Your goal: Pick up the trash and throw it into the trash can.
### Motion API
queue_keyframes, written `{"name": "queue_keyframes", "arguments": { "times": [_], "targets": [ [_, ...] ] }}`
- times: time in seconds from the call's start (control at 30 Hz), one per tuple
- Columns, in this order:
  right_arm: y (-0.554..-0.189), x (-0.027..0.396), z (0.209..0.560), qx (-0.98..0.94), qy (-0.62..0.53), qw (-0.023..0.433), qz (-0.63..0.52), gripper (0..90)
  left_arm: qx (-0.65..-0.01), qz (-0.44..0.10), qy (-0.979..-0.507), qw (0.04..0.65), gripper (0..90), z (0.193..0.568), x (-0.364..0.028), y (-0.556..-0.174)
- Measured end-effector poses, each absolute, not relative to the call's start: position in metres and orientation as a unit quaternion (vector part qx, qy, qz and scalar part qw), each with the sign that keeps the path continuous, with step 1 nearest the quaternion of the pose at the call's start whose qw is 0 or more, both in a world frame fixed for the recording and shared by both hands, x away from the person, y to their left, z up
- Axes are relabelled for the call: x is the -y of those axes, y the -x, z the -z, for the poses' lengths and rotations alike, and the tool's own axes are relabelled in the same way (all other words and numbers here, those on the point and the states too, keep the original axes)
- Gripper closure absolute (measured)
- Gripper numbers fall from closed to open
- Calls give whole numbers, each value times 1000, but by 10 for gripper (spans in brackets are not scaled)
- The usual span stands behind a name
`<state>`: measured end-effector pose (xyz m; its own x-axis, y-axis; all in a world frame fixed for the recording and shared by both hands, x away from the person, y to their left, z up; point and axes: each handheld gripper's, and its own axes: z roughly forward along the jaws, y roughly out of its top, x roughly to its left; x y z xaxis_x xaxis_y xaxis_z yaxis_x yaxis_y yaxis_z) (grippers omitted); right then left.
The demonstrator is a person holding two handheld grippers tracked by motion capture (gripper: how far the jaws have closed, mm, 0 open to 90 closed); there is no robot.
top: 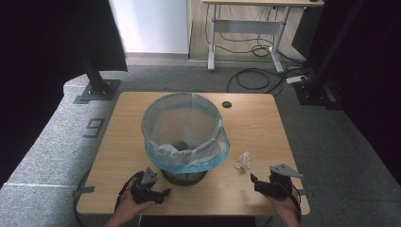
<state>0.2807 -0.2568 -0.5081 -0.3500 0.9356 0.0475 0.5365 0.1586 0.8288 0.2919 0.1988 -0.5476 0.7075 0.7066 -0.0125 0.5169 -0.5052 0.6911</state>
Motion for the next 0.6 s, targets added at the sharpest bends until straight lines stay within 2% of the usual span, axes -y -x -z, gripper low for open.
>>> {"name": "queue_keyframes", "arguments": {
  "times": [0.6],
  "targets": [
    [-284, 251, 506, -723, -495, 271, -399, 187, -357, -137, -857, 346, 153, 548, -199, -292]
  ]
}}
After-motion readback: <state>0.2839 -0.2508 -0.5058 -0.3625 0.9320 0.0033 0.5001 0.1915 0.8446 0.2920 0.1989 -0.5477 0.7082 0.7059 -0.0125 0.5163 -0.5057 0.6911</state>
